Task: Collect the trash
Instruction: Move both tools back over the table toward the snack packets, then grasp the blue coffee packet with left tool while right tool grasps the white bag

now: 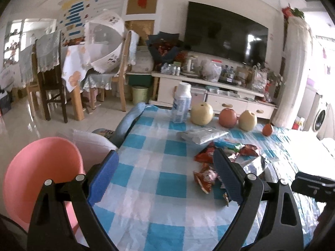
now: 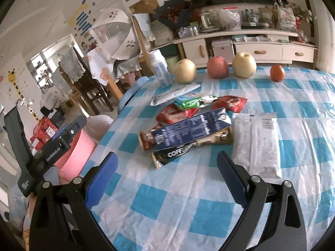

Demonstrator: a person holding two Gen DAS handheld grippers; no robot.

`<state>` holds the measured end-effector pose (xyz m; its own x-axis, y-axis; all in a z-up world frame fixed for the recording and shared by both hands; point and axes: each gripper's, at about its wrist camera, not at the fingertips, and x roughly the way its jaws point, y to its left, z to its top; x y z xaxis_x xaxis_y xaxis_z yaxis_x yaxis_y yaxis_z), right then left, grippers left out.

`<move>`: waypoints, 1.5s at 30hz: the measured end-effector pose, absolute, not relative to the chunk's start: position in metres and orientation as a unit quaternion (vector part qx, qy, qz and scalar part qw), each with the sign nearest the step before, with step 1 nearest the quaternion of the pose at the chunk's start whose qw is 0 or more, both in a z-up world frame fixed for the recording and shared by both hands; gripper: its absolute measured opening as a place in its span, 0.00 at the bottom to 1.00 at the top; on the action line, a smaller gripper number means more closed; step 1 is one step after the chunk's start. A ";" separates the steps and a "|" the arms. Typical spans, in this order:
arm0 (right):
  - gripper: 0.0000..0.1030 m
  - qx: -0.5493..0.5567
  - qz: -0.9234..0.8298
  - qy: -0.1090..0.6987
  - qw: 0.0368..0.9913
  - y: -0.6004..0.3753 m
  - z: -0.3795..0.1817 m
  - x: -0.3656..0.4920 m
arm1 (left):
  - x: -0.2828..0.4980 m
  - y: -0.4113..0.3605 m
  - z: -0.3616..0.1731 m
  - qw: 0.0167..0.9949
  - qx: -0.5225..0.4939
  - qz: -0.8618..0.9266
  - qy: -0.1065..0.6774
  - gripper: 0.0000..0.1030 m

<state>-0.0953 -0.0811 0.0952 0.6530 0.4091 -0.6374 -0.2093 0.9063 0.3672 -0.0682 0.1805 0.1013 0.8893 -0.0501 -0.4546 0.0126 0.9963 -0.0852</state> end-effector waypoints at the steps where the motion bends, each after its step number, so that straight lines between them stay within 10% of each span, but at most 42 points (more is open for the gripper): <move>1: 0.91 0.132 0.170 0.379 0.900 -0.084 0.096 -0.095 | -0.068 0.175 0.102 0.972 -0.032 -0.022 0.233 0.89; 34: 0.91 0.115 0.102 0.494 0.856 -0.168 0.041 -0.041 | -0.007 0.023 0.041 0.914 0.163 -0.177 0.327 0.89; 45: 0.91 0.110 0.087 0.509 0.849 -0.174 0.028 -0.030 | 0.005 0.009 0.027 0.892 0.145 -0.199 0.378 0.63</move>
